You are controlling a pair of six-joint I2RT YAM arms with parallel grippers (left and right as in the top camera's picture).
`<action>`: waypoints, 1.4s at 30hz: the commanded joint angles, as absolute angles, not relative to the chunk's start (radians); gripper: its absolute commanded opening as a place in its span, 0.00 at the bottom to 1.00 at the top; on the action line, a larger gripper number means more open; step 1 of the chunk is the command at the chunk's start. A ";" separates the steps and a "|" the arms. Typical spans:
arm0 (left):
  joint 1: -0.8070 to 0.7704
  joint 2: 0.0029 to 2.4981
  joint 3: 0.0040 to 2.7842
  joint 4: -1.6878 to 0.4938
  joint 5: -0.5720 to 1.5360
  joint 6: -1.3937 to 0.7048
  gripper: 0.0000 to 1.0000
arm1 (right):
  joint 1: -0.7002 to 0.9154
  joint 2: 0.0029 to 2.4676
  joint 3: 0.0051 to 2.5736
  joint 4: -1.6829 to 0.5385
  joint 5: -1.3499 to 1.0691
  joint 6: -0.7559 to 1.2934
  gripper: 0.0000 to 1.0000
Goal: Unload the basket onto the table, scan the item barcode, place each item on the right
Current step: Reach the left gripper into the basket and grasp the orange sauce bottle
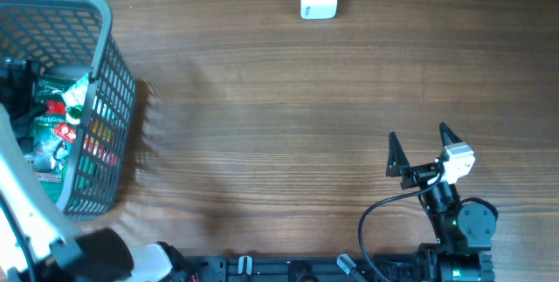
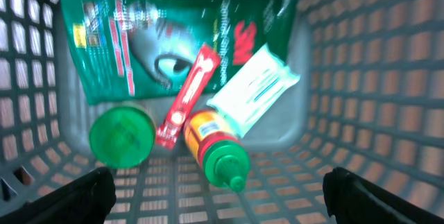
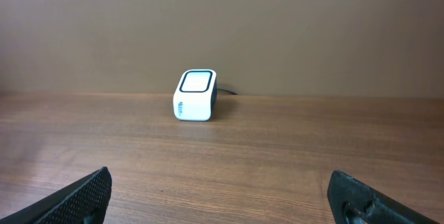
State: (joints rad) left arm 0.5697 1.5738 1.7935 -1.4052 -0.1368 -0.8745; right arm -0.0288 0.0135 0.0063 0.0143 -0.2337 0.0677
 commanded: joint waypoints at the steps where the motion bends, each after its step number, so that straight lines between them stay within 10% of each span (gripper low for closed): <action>1: 0.574 1.691 1.805 -1.449 -0.050 -0.899 1.00 | -0.023 0.007 0.005 0.017 -0.217 0.080 1.00; 18: 0.501 1.894 1.695 -1.482 -0.035 -0.899 0.90 | -0.023 0.007 0.005 0.017 -0.217 0.081 1.00; 27: 0.509 1.871 1.645 -1.404 -0.046 -0.897 0.35 | -0.023 0.007 0.005 0.017 -0.217 0.081 1.00; 42: 0.508 1.637 2.146 -1.550 -0.056 -0.868 0.36 | -0.023 0.007 0.005 0.017 -0.217 0.081 1.00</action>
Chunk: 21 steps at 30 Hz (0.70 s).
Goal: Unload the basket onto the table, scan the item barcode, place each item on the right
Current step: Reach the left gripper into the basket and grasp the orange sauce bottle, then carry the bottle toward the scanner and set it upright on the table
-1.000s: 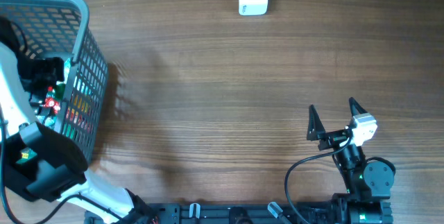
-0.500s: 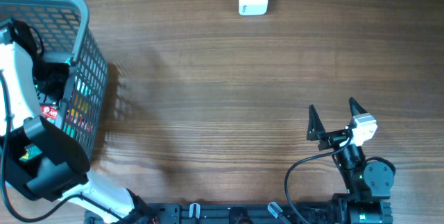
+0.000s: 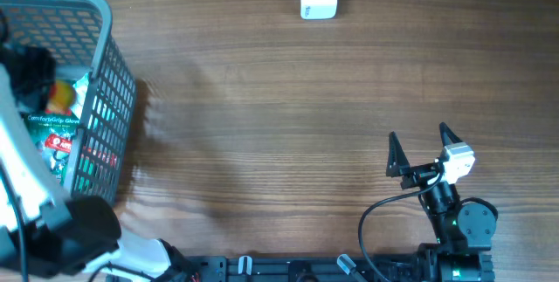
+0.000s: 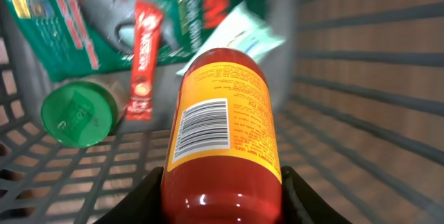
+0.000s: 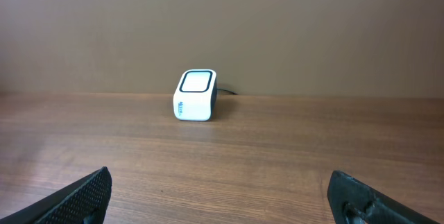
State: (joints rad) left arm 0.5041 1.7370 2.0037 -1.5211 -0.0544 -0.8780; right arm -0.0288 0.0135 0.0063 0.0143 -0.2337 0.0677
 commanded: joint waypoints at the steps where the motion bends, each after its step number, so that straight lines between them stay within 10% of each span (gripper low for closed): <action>1: 0.508 1.615 2.179 -1.559 -0.036 -0.868 0.37 | -0.023 0.007 0.005 0.017 -0.217 0.081 1.00; 7: 0.449 1.420 2.247 -1.537 0.188 -0.869 0.37 | -0.023 0.007 0.005 0.017 -0.217 0.081 1.00; 21: -0.253 1.529 2.246 -1.613 0.088 -0.875 0.38 | -0.023 0.007 0.005 0.017 -0.217 0.081 1.00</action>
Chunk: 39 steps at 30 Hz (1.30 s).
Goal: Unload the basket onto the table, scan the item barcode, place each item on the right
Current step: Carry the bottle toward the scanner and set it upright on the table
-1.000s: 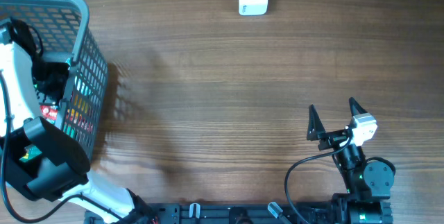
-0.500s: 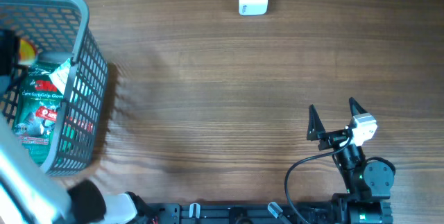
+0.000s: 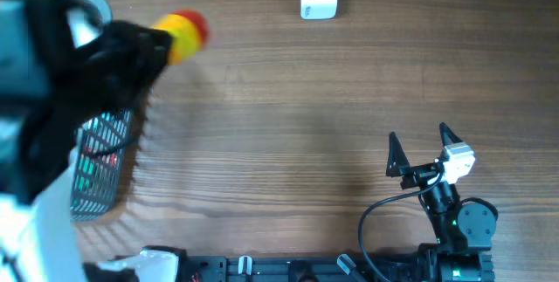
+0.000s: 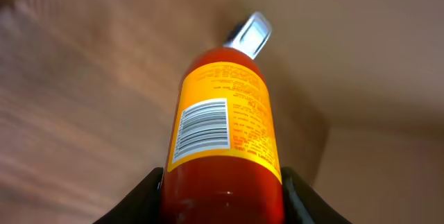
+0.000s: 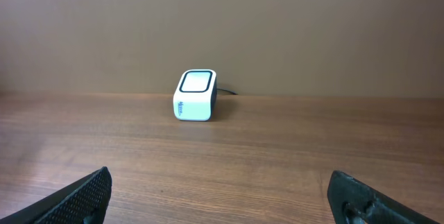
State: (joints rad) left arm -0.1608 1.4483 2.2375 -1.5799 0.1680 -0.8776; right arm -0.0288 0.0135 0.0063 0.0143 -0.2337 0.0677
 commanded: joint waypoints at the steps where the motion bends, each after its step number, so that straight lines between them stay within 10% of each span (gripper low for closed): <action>1: -0.286 1.568 2.246 -1.638 0.051 -0.876 0.38 | -0.023 0.007 0.005 0.017 -0.217 0.081 1.00; 13: -0.554 2.034 2.244 -1.586 0.013 -0.872 0.38 | -0.023 0.007 0.005 0.017 -0.217 0.081 1.00; 39: -0.646 2.249 2.242 -1.485 -0.075 -1.204 0.44 | -0.023 0.007 0.005 0.017 -0.217 0.080 1.00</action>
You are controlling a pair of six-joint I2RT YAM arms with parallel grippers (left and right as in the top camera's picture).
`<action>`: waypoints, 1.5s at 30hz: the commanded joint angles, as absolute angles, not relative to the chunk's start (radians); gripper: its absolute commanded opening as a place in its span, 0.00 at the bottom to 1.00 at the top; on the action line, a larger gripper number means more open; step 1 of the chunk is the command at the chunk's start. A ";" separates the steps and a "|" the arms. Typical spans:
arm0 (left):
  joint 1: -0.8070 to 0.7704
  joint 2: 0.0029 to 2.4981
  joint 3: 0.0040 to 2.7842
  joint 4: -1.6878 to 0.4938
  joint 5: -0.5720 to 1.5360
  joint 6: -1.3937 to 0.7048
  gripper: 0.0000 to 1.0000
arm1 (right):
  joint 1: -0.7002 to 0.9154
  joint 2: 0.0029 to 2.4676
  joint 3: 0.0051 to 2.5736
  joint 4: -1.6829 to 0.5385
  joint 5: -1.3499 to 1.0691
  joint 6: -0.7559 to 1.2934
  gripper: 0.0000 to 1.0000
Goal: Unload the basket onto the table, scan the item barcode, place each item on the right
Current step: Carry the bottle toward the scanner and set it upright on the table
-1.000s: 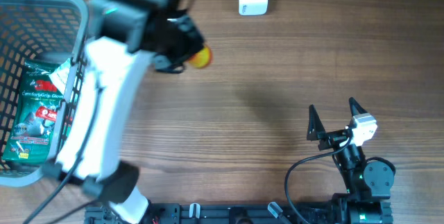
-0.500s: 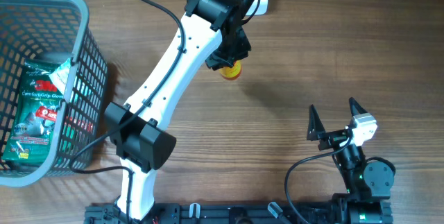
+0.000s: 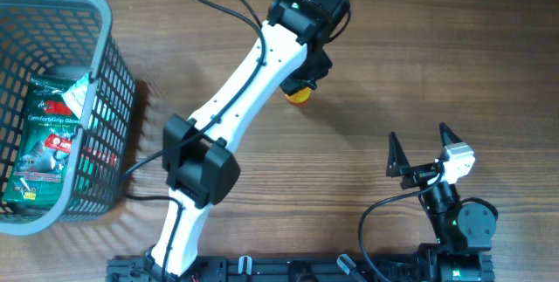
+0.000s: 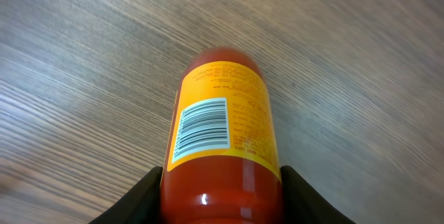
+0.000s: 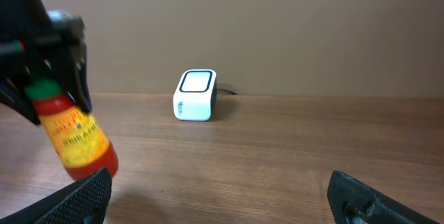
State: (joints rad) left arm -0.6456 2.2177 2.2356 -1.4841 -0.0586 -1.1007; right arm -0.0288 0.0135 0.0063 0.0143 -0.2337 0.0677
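Note:
A red sauce bottle (image 4: 223, 123) with a yellow label and a barcode (image 4: 202, 127) is gripped between the jaws of my left gripper (image 4: 222, 191). In the right wrist view the bottle (image 5: 78, 143) hangs tilted, green cap up, left of the white scanner (image 5: 195, 95). From overhead, the bottle's base (image 3: 299, 93) shows just below the left gripper (image 3: 307, 62). My left arm covers most of the scanner there. My right gripper (image 3: 420, 137) rests open at the near right, nothing in it.
A grey mesh basket (image 3: 112, 71) stands at the far left, holding a green glove package (image 3: 44, 138) and other items. My left arm (image 3: 244, 81) stretches diagonally across the table's middle. A black cable loops near the scanner.
My left gripper has carried the bottle from beside the basket's far corner to the middle of the table, just in front of the scanner. The right arm has not moved.
My left gripper was open above the basket's items, the bottle lying among them. Then it was shut on the bottle inside the basket. Later it held the bottle outside the basket, and now near the scanner. The right gripper stayed open and still.

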 commanded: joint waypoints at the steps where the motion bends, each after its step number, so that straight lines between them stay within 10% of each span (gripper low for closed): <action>1: -0.646 2.256 2.243 -1.486 -0.075 -1.227 0.46 | -0.023 0.007 0.005 0.017 -0.217 0.081 1.00; 11: -0.690 2.304 2.242 -1.496 -0.014 -1.377 0.59 | -0.023 0.007 0.005 0.017 -0.217 0.081 1.00; 17: -0.692 2.304 2.242 -1.506 0.014 -1.369 0.99 | -0.023 0.007 0.005 0.017 -0.217 0.081 1.00; 34: -0.616 2.004 2.245 -1.488 -0.056 -1.156 1.00 | -0.023 0.007 0.005 0.017 -0.217 0.081 1.00; 45: -0.215 1.720 2.244 -1.484 -0.282 -1.022 1.00 | -0.023 0.007 0.005 0.017 -0.217 0.080 1.00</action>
State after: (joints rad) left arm -0.3531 1.7950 2.2360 -1.4868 -0.2230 -1.0538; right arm -0.0288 0.0135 0.0063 0.0143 -0.2337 0.0677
